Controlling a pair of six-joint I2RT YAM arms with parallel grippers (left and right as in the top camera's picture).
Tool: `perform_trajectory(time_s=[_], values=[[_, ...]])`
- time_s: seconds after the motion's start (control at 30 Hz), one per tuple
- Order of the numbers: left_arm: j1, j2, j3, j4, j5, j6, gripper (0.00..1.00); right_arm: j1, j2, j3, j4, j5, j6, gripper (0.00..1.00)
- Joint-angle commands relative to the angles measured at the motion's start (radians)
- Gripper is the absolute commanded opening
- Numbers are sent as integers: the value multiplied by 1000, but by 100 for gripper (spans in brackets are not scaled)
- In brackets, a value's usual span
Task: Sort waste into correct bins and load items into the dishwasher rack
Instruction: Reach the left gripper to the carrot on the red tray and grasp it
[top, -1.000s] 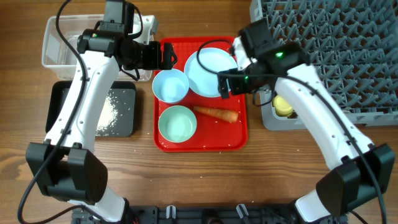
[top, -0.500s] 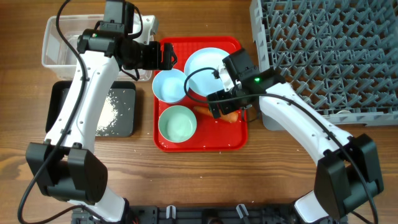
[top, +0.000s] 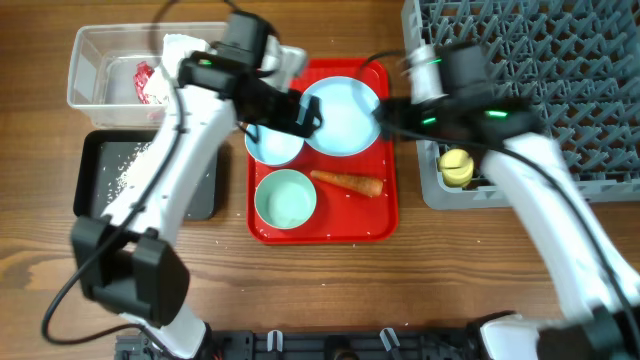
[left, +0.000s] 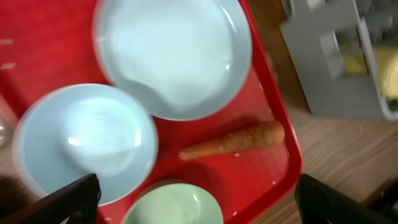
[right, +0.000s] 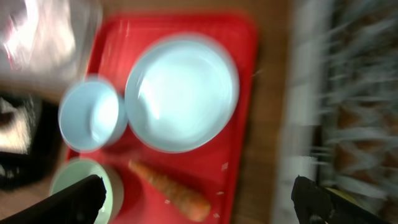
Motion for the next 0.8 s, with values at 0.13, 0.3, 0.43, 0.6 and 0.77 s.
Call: perform_trajectory(time_s=[0.13,0.3,0.43,0.6,0.77], values=[[-215,139,5,-36,-10,313,98,-187,-148,19,-108,-9,18,100],[-296,214,5,-36,-18,429,95,-214,-143,18,-159,-5,19,100],[-311,279,5,-35,-51,472,94,-214,-142,18,-169,-5,19,100],[-310,355,5,6,-81,477,93,-215,-142,18,-179,-5,19,100],[-310,383,5,53,-81,477,93,-215,-142,16,-184,-5,18,100]])
